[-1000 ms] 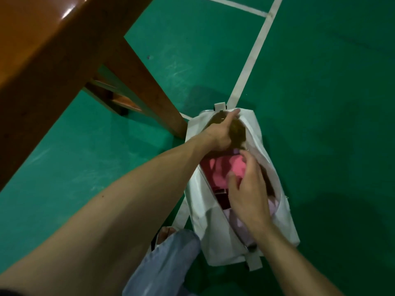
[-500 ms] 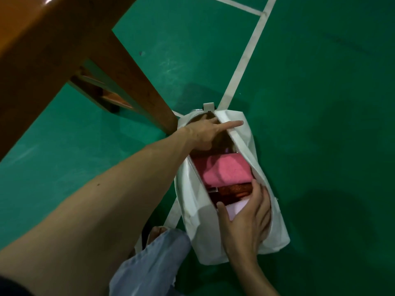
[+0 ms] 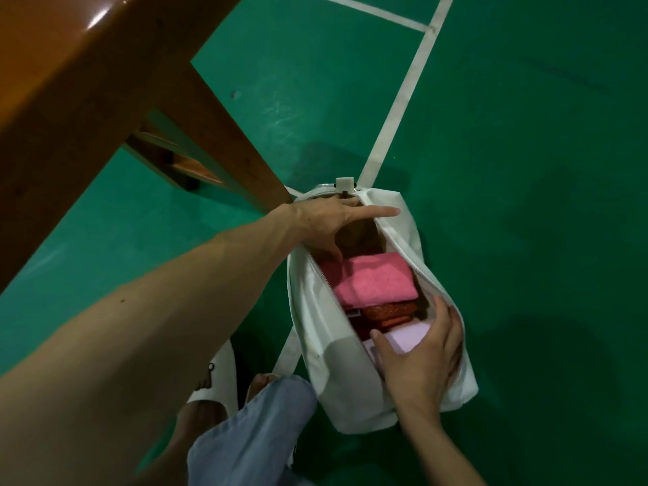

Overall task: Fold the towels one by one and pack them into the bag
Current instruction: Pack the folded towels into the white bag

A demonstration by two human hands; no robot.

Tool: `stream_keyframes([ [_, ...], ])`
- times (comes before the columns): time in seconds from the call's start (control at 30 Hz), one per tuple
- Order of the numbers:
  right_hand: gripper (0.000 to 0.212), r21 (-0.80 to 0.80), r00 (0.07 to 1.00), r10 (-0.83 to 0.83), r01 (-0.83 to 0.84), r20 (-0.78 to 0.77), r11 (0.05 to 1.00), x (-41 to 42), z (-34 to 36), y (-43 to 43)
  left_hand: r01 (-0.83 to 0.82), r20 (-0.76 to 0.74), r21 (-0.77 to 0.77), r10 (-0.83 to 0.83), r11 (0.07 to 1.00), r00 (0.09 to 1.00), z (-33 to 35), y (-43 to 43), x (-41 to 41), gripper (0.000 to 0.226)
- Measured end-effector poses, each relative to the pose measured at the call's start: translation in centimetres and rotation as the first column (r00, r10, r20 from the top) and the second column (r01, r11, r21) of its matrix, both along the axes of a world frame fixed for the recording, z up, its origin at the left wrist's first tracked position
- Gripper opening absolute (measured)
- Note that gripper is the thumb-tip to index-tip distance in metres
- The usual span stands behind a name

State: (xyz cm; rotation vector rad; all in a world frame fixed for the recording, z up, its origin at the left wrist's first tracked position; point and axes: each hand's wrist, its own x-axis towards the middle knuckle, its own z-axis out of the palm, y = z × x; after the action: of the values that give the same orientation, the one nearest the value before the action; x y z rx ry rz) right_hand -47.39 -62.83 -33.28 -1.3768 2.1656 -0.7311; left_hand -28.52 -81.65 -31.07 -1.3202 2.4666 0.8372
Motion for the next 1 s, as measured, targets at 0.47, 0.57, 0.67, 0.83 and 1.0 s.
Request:
stream_keyframes([
  [0.47, 0.126, 0.163, 0.986, 0.158, -0.166, 0.060, 0.973, -2.0, 2.2, -0.6, -0.045, -0.083, 0.150, 0.057, 0.988, 0.995, 1.7, 0.2, 0.7, 0.105],
  [0.57, 0.130, 0.172, 0.963, 0.250, -0.265, 0.102, 0.949, -3.4, 3.5, -1.1, -0.055, -0.009, 0.108, 0.056, 0.993, 0.998, 2.6, 1.3, 1.2, 0.101],
  [0.67, 0.130, 0.219, 0.941, 0.315, -0.335, 0.122, 0.916, -4.7, 5.0, -1.5, -0.087, 0.065, 0.035, 0.085, 0.996, 0.994, 3.4, 2.9, 1.9, 0.099],
  [0.83, 0.119, 0.311, 0.898, 0.435, -0.434, 0.069, 0.846, -6.9, 6.2, -2.6, -0.255, 0.069, 0.095, 0.249, 0.962, 0.966, 2.9, 6.3, 2.3, 0.093],
  [1.0, 0.107, 0.265, 0.907, 0.389, -0.420, 0.163, 0.868, -6.1, 4.6, -2.4, -0.359, 0.094, 0.167, 0.348, 0.918, 0.933, 1.3, 8.9, 1.3, 0.089],
])
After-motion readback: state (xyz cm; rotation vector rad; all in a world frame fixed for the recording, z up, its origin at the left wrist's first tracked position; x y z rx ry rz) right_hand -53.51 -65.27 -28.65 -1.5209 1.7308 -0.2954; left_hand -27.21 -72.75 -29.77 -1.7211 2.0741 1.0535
